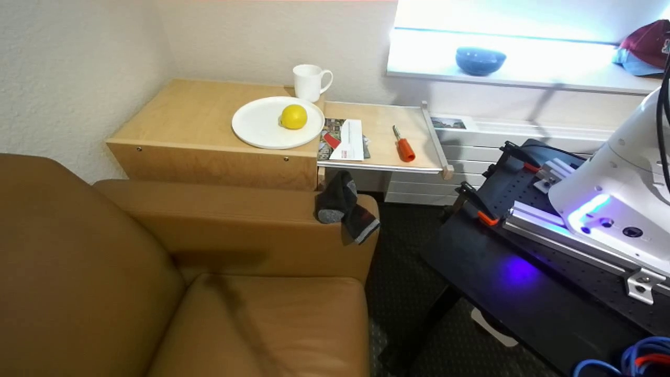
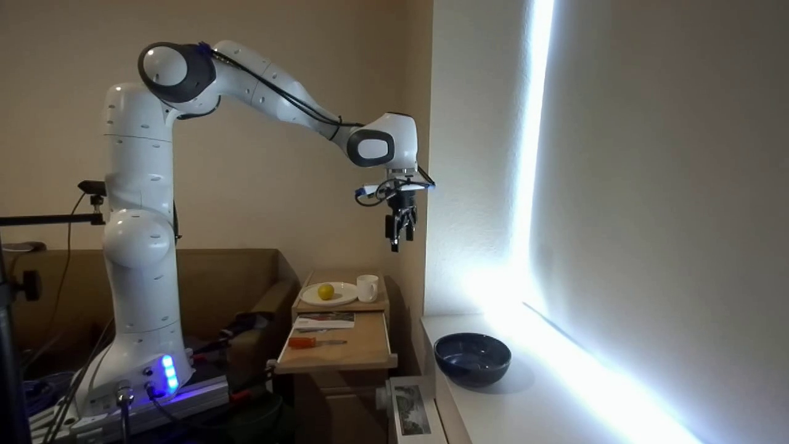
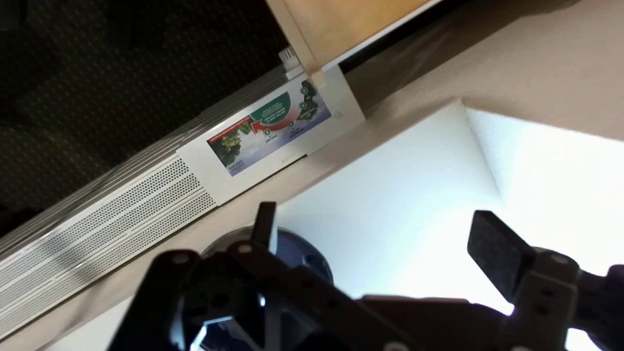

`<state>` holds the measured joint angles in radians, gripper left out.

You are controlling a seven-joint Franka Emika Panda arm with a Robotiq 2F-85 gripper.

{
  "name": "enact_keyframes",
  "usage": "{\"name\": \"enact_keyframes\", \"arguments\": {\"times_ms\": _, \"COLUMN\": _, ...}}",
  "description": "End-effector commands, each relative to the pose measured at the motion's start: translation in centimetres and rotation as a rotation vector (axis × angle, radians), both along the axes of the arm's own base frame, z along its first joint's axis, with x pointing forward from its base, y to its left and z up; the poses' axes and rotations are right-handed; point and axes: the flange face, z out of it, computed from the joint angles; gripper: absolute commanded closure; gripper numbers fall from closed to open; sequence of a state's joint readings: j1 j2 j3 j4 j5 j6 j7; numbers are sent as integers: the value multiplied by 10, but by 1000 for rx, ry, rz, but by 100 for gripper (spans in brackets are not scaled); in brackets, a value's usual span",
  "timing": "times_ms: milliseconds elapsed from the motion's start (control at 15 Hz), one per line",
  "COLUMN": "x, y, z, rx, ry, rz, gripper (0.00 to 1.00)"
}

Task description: Move the black bowl to the edge of the wall

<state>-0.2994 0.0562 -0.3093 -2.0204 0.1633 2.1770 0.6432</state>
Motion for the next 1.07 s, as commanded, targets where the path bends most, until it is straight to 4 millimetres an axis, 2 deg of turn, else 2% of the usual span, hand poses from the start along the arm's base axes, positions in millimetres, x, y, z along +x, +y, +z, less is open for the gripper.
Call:
{"name": "enact_keyframes", "arguments": {"times_ms": 0, "x": 22, "y": -53, "z": -52, "rx": -67, "ry": 27, "rz": -184, "gripper": 0}}
{"name": "enact_keyframes", "arguments": {"times_ms": 200, "x": 28, "y": -78, "z": -87, "rx": -107, "ry": 77, "rz": -346, "gripper": 0}}
{"name": "enact_keyframes", "arguments": {"times_ms": 400, "x": 19, "y": -94, "z": -107, "rx": -144, "ry": 156, "rz": -506, "gripper": 0}}
{"name": "enact_keyframes", "arguments": {"times_ms": 467, "x": 15, "y": -96, "z": -105, "rx": -131, "ry": 174, "rz": -544, "gripper": 0}}
{"name": "enact_keyframes", "arguments": {"times_ms": 533, "x": 15, "y": -91, "z": -108, "rx": -129, "ry": 144, "rz": -478, "gripper": 0}}
{"name": "enact_keyframes", "arguments": {"times_ms": 867, "x": 15, "y": -96, "z": -107, "rx": -128, "ry": 156, "rz": -535, "gripper": 0}}
{"name": "enact_keyframes", "arguments": {"times_ms": 1000, "x": 23, "y": -95, "z": -123, "rx": -144, "ry": 193, "rz": -579, "gripper": 0}}
